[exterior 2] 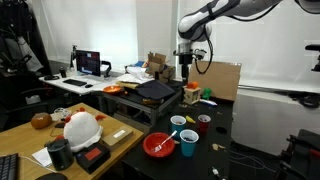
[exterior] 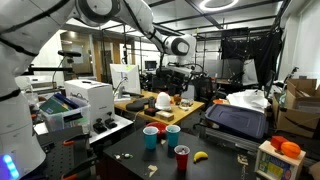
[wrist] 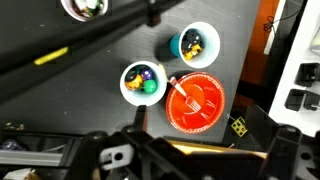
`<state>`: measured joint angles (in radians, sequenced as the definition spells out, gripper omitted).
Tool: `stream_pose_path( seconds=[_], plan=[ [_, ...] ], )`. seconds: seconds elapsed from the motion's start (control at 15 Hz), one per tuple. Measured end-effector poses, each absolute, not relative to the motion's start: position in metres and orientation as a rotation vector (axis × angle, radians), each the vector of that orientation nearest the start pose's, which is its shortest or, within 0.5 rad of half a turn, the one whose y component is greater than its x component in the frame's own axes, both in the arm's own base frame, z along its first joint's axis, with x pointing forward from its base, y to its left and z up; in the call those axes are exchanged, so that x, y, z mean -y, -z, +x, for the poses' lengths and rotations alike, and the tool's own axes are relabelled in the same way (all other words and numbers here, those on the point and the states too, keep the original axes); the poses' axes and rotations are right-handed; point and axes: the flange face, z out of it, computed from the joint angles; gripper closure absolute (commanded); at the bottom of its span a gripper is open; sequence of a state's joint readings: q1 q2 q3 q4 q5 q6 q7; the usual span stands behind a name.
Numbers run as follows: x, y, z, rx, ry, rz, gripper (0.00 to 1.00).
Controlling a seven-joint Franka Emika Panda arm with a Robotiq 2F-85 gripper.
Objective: Pick up the contents in the orange bowl and put them in the blue cup
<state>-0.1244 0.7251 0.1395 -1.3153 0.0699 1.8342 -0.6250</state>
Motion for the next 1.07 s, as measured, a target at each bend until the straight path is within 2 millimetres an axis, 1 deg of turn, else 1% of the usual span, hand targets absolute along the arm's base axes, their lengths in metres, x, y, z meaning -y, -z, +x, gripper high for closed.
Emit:
stream_pose_path(
  seconds=[0.13, 0.27, 0.4, 0.47, 0.6, 0.73, 0.93, 1.07],
  plan=[
    [0.036, -0.329, 0.721, 0.867, -0.160, -2.832, 0.00],
    [0.062, -0.356, 0.726, 0.880, -0.100, -2.868, 0.00],
    [0.077, -0.376, 0.730, 0.898, -0.049, -2.894, 0.00],
    [0.081, -0.382, 0.732, 0.905, -0.030, -2.901, 0.00],
    [0.085, -0.392, 0.734, 0.910, -0.003, -2.910, 0.00],
    [0.087, -0.397, 0.736, 0.912, 0.014, -2.917, 0.00],
    [0.090, -0.397, 0.738, 0.910, 0.038, -2.928, 0.00],
    [0.090, -0.392, 0.741, 0.909, 0.058, -2.934, 0.00]
  ],
)
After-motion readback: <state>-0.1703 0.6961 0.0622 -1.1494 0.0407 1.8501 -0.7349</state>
